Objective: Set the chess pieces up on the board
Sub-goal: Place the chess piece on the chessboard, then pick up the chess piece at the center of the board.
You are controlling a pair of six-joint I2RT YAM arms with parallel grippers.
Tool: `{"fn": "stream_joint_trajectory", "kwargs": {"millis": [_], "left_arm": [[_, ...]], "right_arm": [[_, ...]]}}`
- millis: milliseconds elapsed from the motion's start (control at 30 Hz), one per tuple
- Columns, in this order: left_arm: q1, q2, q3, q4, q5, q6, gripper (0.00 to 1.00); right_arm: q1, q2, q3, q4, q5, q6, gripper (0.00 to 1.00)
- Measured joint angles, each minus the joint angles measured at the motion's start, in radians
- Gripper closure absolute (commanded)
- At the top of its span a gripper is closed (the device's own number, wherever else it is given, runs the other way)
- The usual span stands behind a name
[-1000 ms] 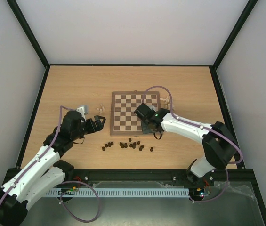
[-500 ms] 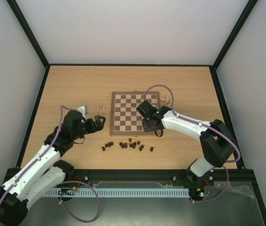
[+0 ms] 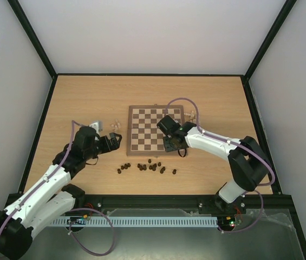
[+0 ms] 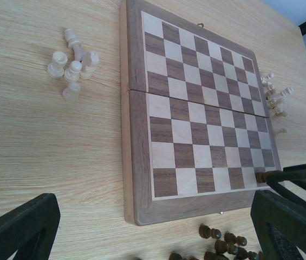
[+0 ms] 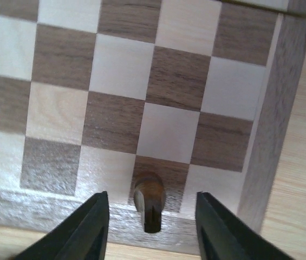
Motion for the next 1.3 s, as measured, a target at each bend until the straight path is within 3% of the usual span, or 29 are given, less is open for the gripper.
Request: {"fn": "stream_joint_trajectory", "kwargs": {"millis": [167, 433, 567, 733, 1033, 1300], "left_arm": [[0.0, 0.026, 0.002, 0.001, 0.005, -0.003, 0.01], [-0.003, 0.058, 0.004, -0.032, 0.034, -0.027, 0.0], [-0.034, 0.053, 0.005, -0.095, 0.031, -0.057, 0.0], [-0.182, 0.056, 0.01, -0.155, 0.002, -0.119, 0.01], [-0.46, 0.106, 0.052, -0.255, -0.222, -0.233, 0.01], [-0.573, 0.131, 0.069, -0.307, -0.418, -0.306, 0.0]], "right_arm": [[0.0, -0.072, -0.001, -0.008, 0.002, -0.006, 0.32], [0.002, -0.359, -0.071, -0.011, -0.092, 0.01, 0.3], [0.021, -0.43, -0.159, -0.016, -0.152, 0.027, 0.35], [0.064, -0.454, -0.229, -0.019, -0.195, 0.057, 0.46], [0.195, -0.454, -0.321, -0.021, -0.194, 0.192, 0.57], [0.27, -0.419, -0.36, -0.021, -0.157, 0.294, 0.59]]}}
